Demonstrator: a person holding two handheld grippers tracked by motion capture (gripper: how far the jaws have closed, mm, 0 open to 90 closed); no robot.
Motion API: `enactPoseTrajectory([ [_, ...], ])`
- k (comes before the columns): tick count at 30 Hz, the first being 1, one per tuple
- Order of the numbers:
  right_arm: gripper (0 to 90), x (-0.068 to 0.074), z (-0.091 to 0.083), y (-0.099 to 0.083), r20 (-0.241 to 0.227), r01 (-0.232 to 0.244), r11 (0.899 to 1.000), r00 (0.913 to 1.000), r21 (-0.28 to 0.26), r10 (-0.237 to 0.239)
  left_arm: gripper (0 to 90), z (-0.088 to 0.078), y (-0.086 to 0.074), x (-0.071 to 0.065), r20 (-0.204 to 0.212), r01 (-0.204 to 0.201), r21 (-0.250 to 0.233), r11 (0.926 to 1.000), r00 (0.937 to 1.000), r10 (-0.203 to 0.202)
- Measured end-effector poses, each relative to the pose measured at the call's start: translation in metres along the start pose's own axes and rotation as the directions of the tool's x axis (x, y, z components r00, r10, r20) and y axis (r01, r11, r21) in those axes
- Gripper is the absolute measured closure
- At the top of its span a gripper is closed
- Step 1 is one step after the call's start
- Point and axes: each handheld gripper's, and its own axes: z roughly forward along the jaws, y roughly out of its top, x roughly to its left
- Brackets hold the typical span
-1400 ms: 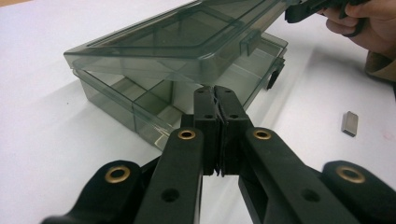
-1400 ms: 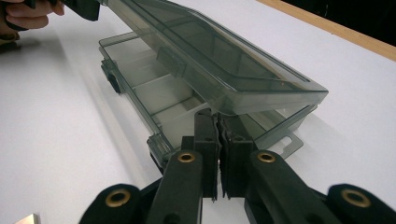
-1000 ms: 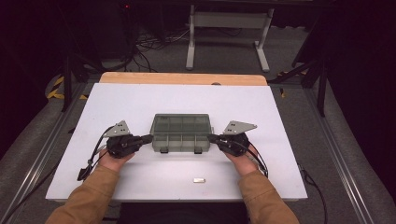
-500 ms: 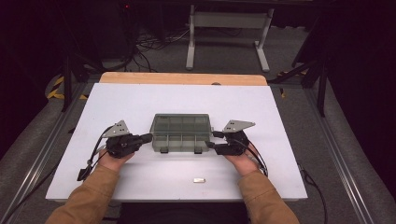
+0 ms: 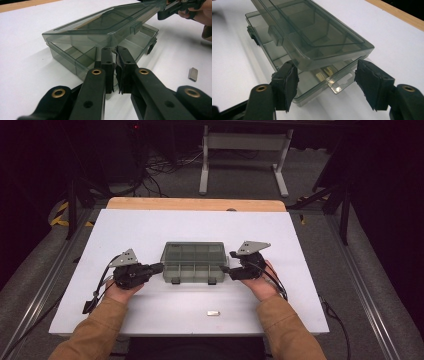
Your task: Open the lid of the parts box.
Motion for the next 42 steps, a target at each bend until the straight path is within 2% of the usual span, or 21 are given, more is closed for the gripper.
enactPoseTrajectory([
  [10, 34.8, -0.002, -0.002, 0.007, 0.000, 0.017, 1.000, 0.9999, 0.003, -0.017, 83.6, -0.001, 0.000, 0.000, 0.003, 0.008, -0.005, 1.0000, 1.0000, -0.008],
  [20, 37.0, -0.009, -0.003, 0.019, -0.016, 0.024, 1.000, 0.9996, -0.009, -0.024, 68.0, -0.008, -0.002, 0.002, -0.003, -0.004, -0.022, 0.9997, 1.0000, 0.004],
  [25, 40.6, -0.015, -0.003, 0.028, -0.023, 0.023, 1.000, 0.9994, -0.020, -0.024, 60.4, -0.014, -0.004, 0.002, -0.012, -0.017, -0.035, 0.9992, 0.9998, 0.017],
  [34, 48.4, -0.022, 0.002, 0.042, -0.012, 0.026, 1.000, 0.9996, -0.013, -0.026, 47.0, -0.030, -0.009, -0.001, -0.018, -0.016, -0.046, 0.9988, 0.9997, 0.015],
  [42, 55.9, -0.035, 0.008, 0.055, -0.010, 0.010, 1.000, 0.9999, -0.018, -0.011, 38.3, -0.038, -0.012, -0.003, -0.036, -0.047, -0.061, 0.9971, 0.9984, 0.044],
])
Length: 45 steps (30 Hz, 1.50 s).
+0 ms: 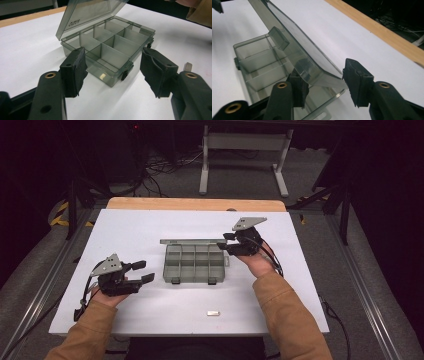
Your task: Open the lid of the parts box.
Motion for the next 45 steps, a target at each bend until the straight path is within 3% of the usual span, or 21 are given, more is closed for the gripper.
enactPoseTrajectory([
  [7, 58.7, -0.009, 0.009, 0.011, 0.012, 0.012, 1.000, 0.9999, 0.009, -0.012, 33.2, -0.004, 0.000, -0.003, -0.018, -0.039, -0.017, 0.9991, 0.9991, 0.038],
  [12, 59.0, -0.017, 0.012, 0.016, 0.018, 0.000, 1.000, 0.9998, 0.002, 0.000, 28.4, -0.006, -0.001, -0.001, -0.010, -0.026, -0.037, 0.9990, 0.9996, 0.025],
  [13, 59.1, -0.018, 0.013, 0.017, 0.020, -0.002, 1.000, 0.9998, 0.000, 0.002, 27.1, -0.006, -0.002, -0.001, -0.003, -0.008, -0.040, 0.9992, 1.0000, 0.008],
  [21, 60.2, -0.028, 0.021, 0.018, 0.035, -0.028, 0.999, 0.9990, -0.018, 0.029, 23.6, -0.008, -0.003, 0.000, -0.002, -0.015, -0.044, 0.9989, 0.9999, 0.014],
  [45, 59.0, -0.047, 0.045, 0.016, 0.081, -0.088, 0.996, 0.9927, -0.026, 0.090, 22.6, -0.010, -0.004, 0.002, -0.007, -0.008, -0.044, 0.9990, 0.9999, 0.008],
])
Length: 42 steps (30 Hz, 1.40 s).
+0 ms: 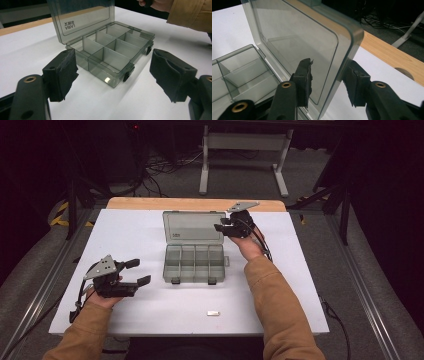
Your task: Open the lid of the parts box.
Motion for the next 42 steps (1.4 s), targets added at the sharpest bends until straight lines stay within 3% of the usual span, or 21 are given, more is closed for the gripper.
enactPoseTrajectory([
  [11, 55.5, -0.003, 0.010, -0.003, 0.000, -0.020, 1.000, 0.9998, -0.006, 0.020, 22.5, -0.001, 0.000, 0.000, -0.001, 0.006, -0.005, 1.0000, 1.0000, -0.006],
  [24, 41.6, -0.008, 0.023, -0.009, -0.013, -0.067, 0.998, 0.9977, 0.007, 0.067, 22.0, 0.000, -0.001, 0.001, -0.005, 0.003, 0.000, 1.0000, 1.0000, -0.003],
  [42, 33.1, -0.012, 0.040, -0.024, -0.042, -0.125, 0.987, 0.9906, 0.096, 0.130, 21.8, 0.000, -0.001, 0.001, -0.004, 0.015, 0.001, 0.9999, 0.9999, -0.015],
])
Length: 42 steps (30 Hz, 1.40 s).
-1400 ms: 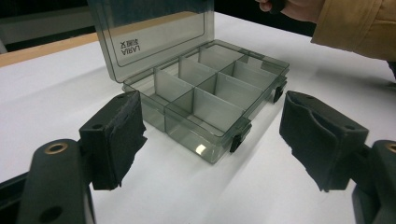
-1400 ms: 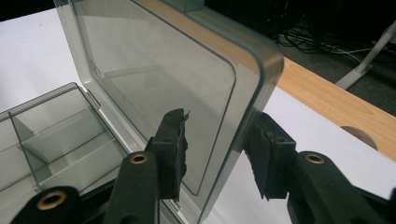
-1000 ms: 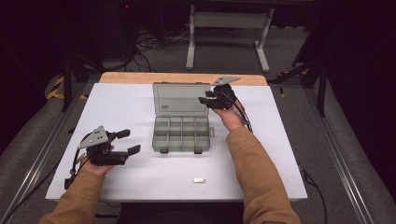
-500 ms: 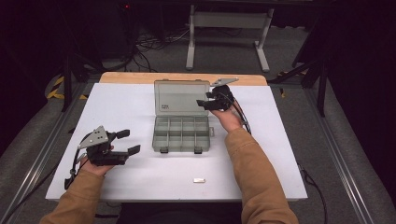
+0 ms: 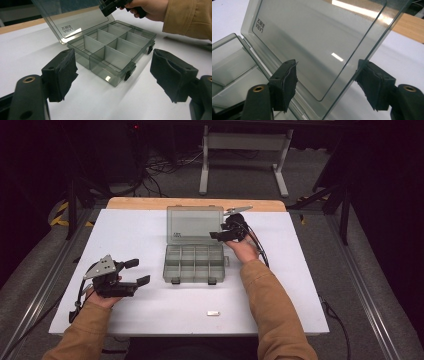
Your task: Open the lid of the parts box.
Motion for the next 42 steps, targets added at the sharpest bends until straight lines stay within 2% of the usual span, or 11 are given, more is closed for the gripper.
enactPoseTrajectory([
  [14, 31.5, -0.0025, 0.0048, -0.0048, -0.009, -0.032, 0.999, 0.9994, 0.041, 0.032, 21.7, 0.0002, 0.0000, 0.0006, -0.001, -0.009, 0.003, 1.0000, 1.0000, 0.009],
  [31, 31.5, -0.0060, 0.0064, -0.0071, -0.016, -0.060, 0.996, 0.9980, 0.061, 0.061, 21.8, 0.0002, 0.0002, 0.0007, -0.001, -0.001, 0.005, 1.0000, 1.0000, 0.001],
  [37, 31.6, -0.0060, 0.0061, -0.0075, -0.013, -0.061, 0.996, 0.9980, 0.069, 0.062, 21.8, 0.0004, 0.0004, 0.0010, 0.000, -0.006, 0.003, 1.0000, 1.0000, 0.006],
  [42, 32.8, -0.0039, 0.0006, -0.0084, -0.004, -0.045, 0.996, 0.9989, 0.075, 0.046, 21.7, 0.0002, -0.0002, 0.0019, 0.000, -0.006, 0.002, 1.0000, 1.0000, 0.006],
])
